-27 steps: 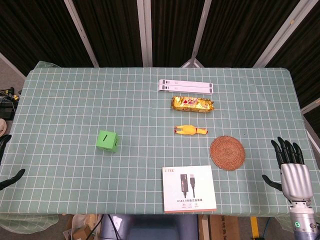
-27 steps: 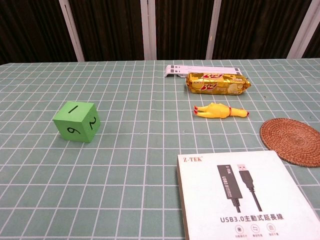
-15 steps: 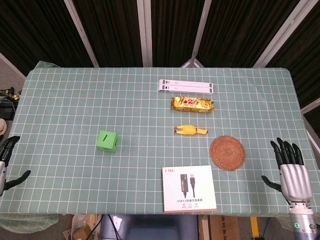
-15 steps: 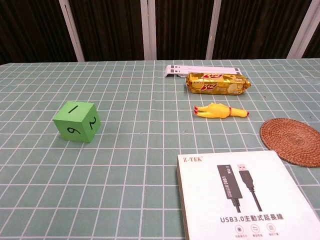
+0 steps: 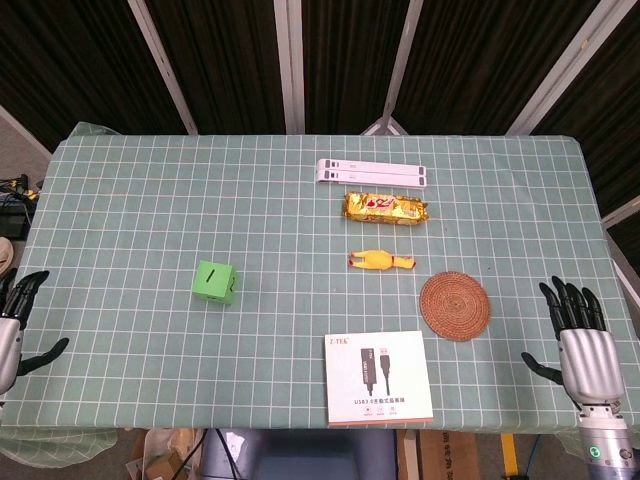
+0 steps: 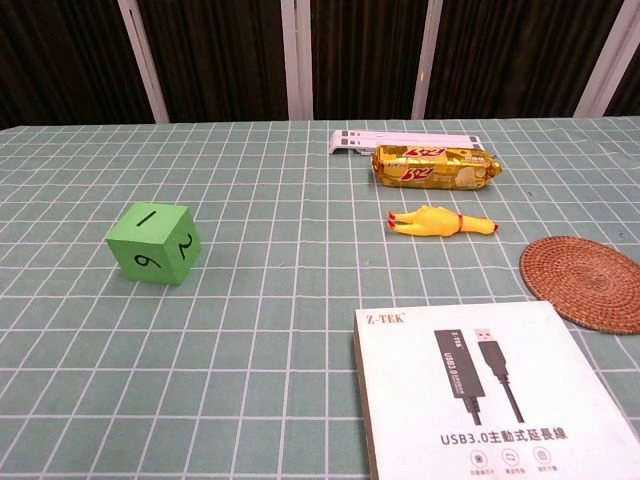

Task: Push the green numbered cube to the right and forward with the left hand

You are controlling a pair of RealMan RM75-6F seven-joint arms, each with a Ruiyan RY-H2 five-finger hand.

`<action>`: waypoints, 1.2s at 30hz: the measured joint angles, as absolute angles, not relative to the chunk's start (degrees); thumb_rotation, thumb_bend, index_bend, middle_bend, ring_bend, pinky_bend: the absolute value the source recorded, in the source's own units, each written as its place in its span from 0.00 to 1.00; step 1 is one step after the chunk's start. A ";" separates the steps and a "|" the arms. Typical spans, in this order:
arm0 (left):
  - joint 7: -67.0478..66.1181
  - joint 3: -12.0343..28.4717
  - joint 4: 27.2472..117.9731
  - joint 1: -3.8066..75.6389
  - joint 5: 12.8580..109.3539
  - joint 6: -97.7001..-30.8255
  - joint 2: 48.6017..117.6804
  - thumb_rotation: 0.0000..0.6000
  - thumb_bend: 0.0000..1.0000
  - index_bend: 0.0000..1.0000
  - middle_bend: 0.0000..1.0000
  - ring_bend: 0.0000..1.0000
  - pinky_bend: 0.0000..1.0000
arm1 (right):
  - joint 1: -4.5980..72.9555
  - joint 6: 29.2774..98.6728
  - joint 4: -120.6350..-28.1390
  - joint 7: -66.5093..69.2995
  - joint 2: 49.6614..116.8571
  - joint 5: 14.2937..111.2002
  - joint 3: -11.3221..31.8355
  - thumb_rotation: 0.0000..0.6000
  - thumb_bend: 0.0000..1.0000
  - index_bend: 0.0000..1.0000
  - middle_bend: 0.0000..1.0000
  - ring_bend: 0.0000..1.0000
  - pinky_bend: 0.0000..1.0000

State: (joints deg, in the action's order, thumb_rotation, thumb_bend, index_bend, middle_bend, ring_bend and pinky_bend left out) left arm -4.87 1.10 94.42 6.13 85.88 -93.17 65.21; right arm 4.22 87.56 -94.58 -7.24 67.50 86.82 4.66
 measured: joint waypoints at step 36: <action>-15.73 6.91 105.48 30.76 44.83 -50.20 59.58 1.00 0.77 0.16 0.76 0.58 0.69 | 4.60 86.01 -94.73 -7.93 67.90 84.66 5.14 1.00 0.07 0.05 0.00 0.00 0.00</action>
State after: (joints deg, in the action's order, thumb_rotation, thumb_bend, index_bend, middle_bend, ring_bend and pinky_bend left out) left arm -15.73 6.91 105.48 30.76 44.83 -50.20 59.58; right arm 4.60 86.01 -94.73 -7.93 67.90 84.66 5.14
